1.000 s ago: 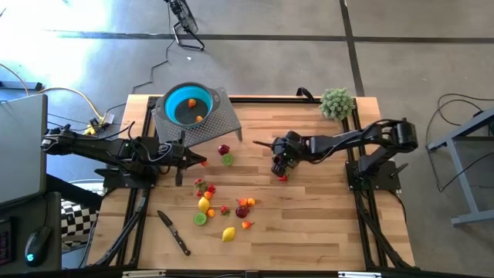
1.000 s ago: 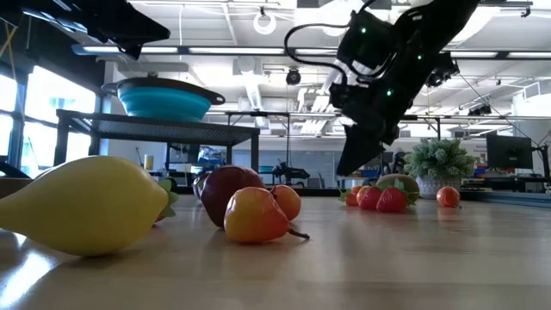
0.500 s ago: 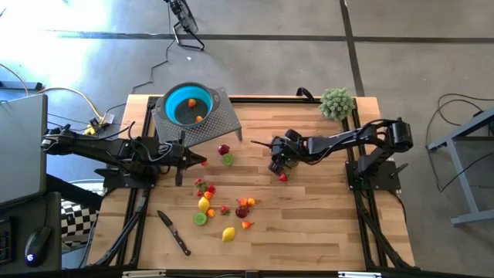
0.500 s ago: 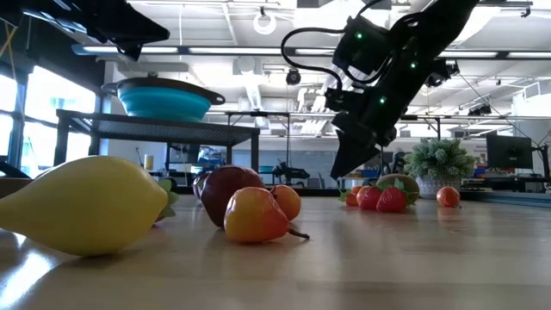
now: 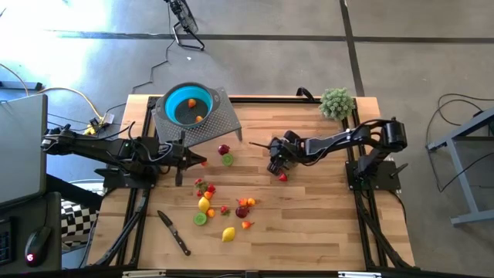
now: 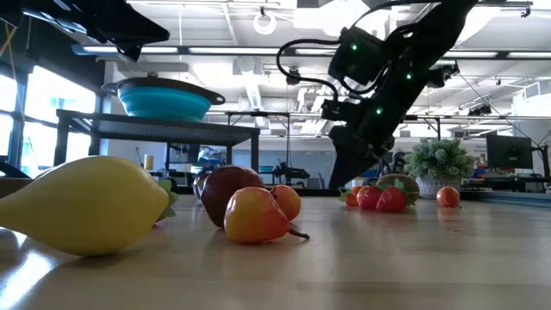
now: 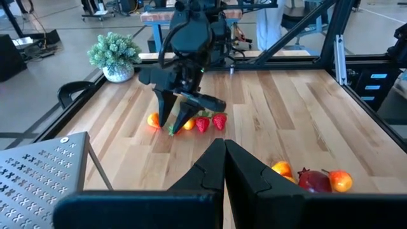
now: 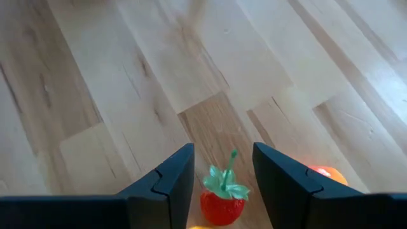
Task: Pick & Place Fruit
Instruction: Put the red strawberry into the blue strainer bowl on the shelf
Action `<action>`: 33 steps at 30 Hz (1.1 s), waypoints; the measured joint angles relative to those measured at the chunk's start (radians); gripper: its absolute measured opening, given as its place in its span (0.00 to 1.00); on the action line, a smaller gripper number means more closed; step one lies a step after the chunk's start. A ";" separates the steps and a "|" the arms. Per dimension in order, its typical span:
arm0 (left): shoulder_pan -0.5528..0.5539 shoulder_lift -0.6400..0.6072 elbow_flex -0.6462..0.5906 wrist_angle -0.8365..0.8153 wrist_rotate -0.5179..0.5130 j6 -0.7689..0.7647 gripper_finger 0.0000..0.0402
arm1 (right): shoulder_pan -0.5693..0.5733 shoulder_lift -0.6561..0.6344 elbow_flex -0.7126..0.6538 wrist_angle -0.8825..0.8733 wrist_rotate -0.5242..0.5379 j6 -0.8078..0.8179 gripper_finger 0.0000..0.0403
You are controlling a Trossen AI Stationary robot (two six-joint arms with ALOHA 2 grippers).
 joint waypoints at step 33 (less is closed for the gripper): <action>0.000 0.000 0.000 0.000 0.001 -0.001 0.01 | -0.001 -0.001 0.000 0.029 -0.001 -0.011 0.01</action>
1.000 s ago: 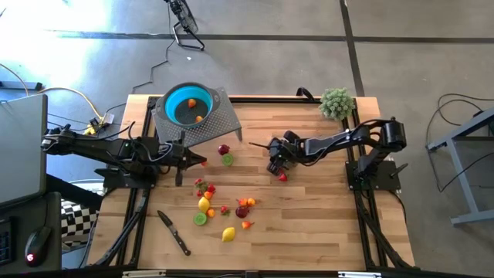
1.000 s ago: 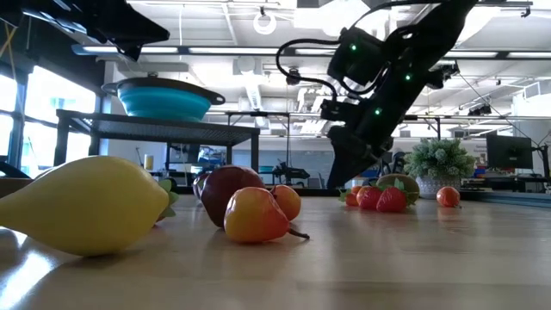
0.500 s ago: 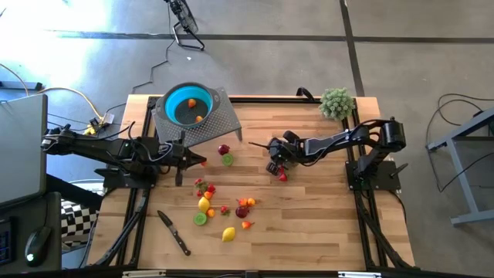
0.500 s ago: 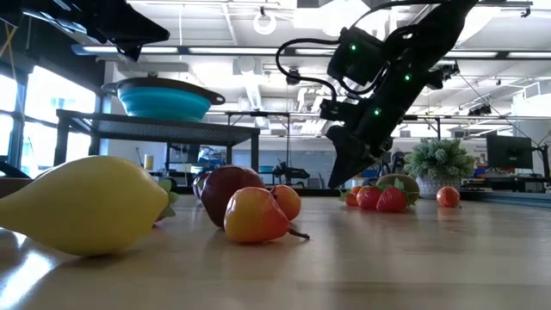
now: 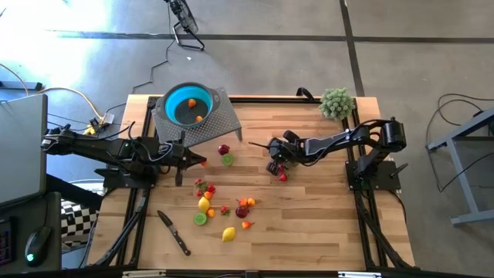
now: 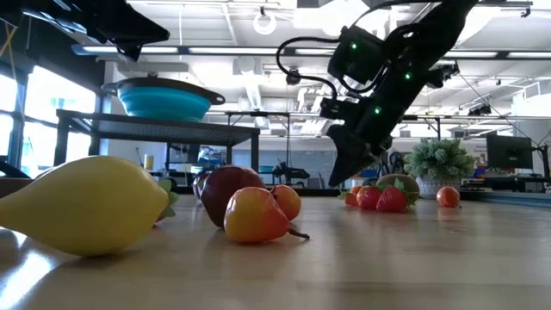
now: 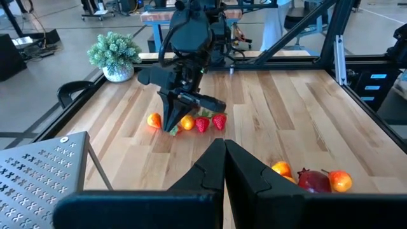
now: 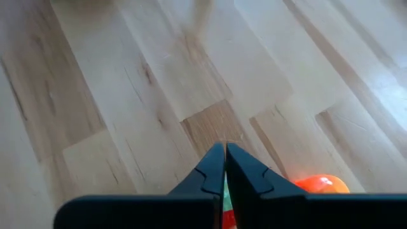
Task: Pick & Place Fruit
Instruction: Put the red strawberry into the blue strainer bowl on the shelf
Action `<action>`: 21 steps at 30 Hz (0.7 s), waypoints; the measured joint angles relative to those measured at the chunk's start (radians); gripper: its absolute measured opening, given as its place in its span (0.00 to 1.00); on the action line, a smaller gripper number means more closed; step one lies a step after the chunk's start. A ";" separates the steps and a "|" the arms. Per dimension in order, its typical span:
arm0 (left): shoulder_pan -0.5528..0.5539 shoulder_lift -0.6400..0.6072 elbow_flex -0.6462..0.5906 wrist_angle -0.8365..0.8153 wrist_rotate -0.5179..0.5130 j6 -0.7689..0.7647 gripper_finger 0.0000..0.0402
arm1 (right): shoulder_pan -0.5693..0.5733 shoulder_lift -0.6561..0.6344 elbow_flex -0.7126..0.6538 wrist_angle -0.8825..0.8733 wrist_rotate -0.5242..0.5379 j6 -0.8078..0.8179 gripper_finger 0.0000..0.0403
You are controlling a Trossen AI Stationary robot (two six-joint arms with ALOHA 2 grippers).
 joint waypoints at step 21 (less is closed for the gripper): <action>0.000 0.000 0.000 -0.003 0.002 0.001 0.01 | 0.000 -0.112 0.000 0.211 -0.070 -0.079 0.01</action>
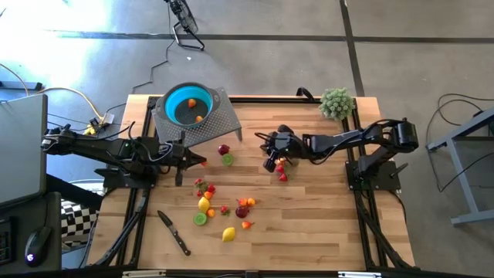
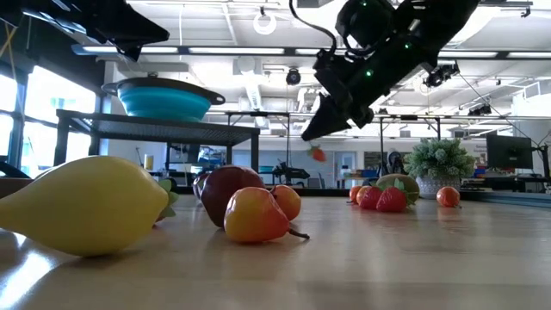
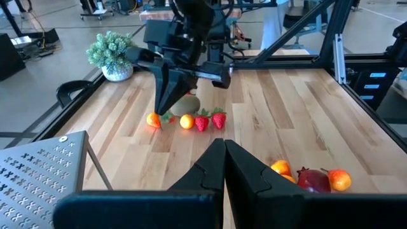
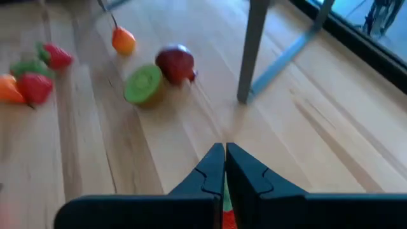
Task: Pick & Place Fruit
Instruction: Put the red strawberry into the blue strainer bowl on the shelf
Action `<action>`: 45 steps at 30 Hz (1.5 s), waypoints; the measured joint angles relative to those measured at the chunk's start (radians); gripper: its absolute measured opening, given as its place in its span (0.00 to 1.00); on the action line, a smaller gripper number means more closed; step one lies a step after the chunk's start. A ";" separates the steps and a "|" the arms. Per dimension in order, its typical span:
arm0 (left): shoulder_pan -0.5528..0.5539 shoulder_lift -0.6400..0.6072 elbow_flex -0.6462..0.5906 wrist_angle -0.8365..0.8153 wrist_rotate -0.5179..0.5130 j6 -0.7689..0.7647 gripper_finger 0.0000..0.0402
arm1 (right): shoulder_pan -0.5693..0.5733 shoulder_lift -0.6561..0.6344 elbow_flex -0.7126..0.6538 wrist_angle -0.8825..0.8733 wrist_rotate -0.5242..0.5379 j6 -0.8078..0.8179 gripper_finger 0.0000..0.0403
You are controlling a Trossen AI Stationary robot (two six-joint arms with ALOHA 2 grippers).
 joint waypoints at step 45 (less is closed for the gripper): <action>0.000 0.000 0.000 0.007 -0.210 0.003 0.01 | -0.029 0.002 0.000 0.493 -0.134 -0.212 0.01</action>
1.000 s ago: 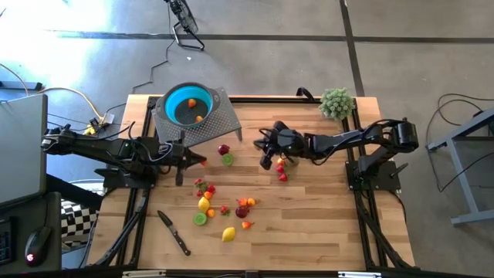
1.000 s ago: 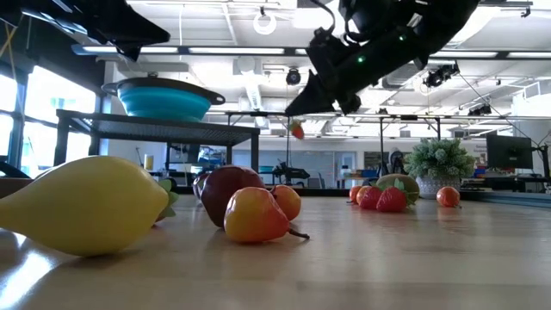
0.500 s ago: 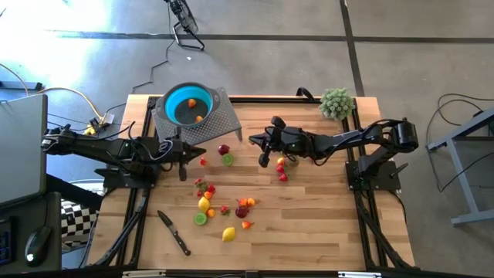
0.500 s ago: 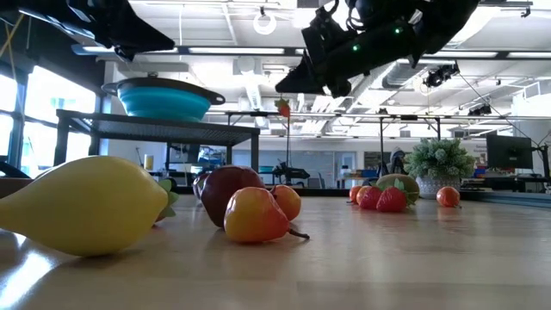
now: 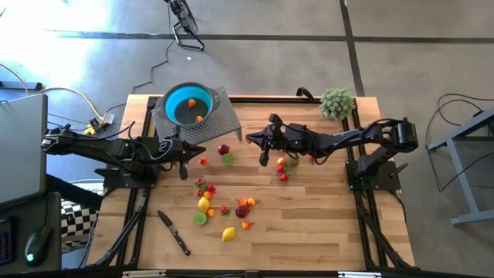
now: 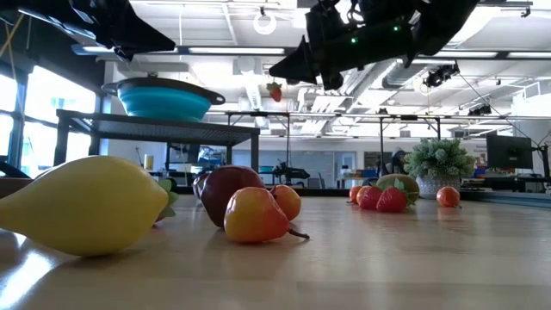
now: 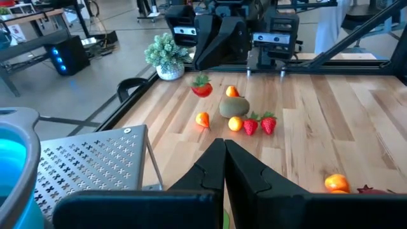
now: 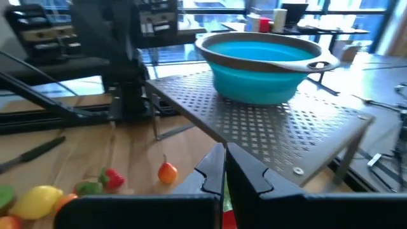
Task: Pick & Place Fruit
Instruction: Put the red strawberry into the blue strainer bowl on the shelf
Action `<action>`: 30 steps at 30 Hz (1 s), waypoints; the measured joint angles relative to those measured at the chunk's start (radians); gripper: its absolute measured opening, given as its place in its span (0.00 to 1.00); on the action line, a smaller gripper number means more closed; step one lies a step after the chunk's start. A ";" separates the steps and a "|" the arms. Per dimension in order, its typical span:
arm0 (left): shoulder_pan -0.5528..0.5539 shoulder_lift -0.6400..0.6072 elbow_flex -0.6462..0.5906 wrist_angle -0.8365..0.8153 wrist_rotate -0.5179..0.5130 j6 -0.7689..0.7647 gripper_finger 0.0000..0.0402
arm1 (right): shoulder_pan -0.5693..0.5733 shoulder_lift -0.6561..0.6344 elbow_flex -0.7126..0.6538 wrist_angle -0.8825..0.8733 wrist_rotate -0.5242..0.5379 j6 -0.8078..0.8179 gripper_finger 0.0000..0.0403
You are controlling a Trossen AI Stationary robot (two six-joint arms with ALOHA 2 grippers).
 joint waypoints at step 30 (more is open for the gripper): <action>0.001 0.077 0.002 0.373 -0.029 0.028 0.55 | -0.036 0.000 0.191 -0.107 -0.207 -0.149 0.01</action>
